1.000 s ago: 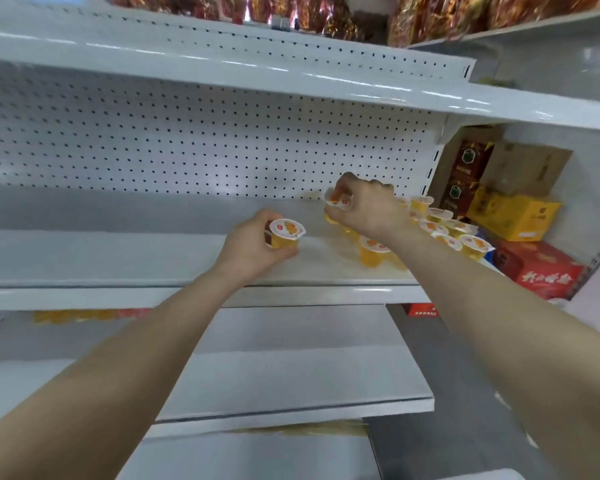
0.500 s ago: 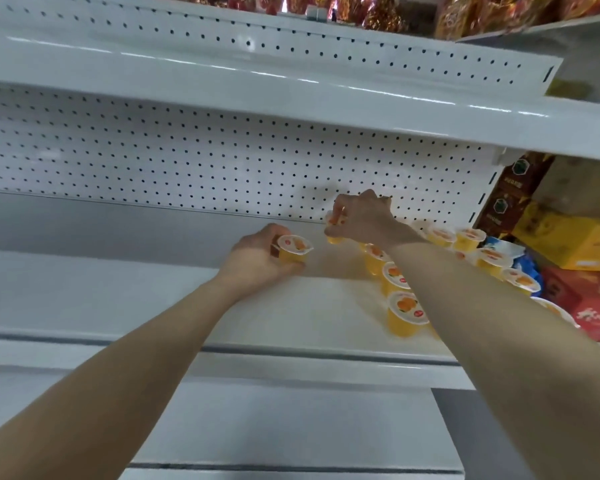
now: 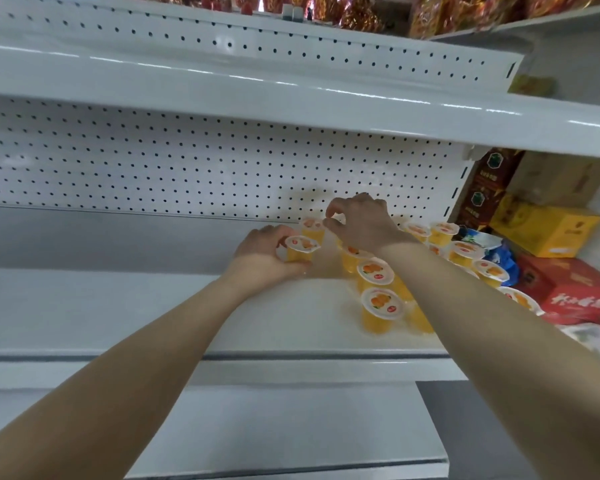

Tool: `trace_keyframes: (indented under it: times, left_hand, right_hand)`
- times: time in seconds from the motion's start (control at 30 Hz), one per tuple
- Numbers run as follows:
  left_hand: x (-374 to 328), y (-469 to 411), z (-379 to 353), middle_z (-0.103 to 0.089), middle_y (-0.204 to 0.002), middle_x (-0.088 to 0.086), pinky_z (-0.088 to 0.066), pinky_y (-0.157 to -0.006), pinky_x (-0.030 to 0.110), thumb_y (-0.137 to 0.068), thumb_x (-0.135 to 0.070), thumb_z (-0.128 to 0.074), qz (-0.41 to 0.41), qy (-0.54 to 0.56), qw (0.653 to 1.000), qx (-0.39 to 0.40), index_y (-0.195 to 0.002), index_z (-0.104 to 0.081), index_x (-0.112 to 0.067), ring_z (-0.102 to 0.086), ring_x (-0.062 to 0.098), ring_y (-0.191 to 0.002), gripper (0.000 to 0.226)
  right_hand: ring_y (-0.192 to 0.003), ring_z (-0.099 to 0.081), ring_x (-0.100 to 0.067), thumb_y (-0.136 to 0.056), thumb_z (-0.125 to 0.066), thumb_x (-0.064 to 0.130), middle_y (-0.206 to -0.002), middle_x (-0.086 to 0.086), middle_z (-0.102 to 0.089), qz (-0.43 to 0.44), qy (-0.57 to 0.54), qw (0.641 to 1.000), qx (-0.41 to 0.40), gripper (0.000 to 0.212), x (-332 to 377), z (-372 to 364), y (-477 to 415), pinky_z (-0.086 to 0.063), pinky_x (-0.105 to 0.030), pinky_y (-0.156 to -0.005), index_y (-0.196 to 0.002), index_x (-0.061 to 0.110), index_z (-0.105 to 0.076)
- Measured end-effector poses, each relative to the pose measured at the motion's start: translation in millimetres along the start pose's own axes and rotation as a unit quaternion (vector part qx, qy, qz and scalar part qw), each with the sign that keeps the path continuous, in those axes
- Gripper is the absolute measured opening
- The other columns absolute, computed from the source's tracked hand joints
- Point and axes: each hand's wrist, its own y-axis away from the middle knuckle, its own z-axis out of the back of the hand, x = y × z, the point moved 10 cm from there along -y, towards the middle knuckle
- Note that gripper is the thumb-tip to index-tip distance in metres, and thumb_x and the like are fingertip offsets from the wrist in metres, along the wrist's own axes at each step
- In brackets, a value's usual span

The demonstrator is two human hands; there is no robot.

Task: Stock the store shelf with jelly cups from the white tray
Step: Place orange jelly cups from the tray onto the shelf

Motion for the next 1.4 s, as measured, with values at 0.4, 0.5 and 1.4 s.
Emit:
trace_keyframes:
  times: [0.4,0.5,1.4]
  left_hand:
    - [-14,-2,-29,-0.066,-0.111,-0.009,-0.041,-0.077,0.024,-0.071,-0.047,-0.078,0.019,-0.022,0.999,0.013,-0.122,-0.055,-0.037,-0.06,0.015,-0.103,0.056]
    - [-18,1,-27,-0.059,-0.124,-0.002,-0.043,-0.088,0.03,-0.073,-0.051,-0.075,0.0,-0.068,0.998,0.017,-0.133,-0.049,-0.03,-0.052,0.021,-0.115,0.069]
    - [-144,255,-38,-0.057,-0.126,0.004,-0.039,-0.095,0.035,-0.088,-0.034,-0.066,-0.242,-0.042,0.969,-0.036,-0.133,-0.055,-0.019,-0.048,0.027,-0.116,0.048]
  right_hand:
    - [-0.126,-0.044,-0.026,-0.1,-0.045,0.039,-0.117,-0.005,-0.065,-0.034,0.052,0.997,-0.037,0.031,-35,11,42,-0.032,-0.043,-0.101,-0.125,0.025,-0.057]
    - [-0.127,-0.043,-0.028,-0.099,-0.047,0.038,-0.118,-0.006,-0.066,-0.027,0.042,0.997,-0.051,0.031,-33,17,48,-0.031,-0.043,-0.101,-0.125,0.024,-0.058]
    - [-0.1,-0.059,-0.036,-0.091,-0.054,0.035,-0.094,-0.007,-0.069,-0.077,0.073,0.979,-0.175,0.032,-8,63,389,-0.042,-0.049,-0.086,-0.113,0.015,-0.066]
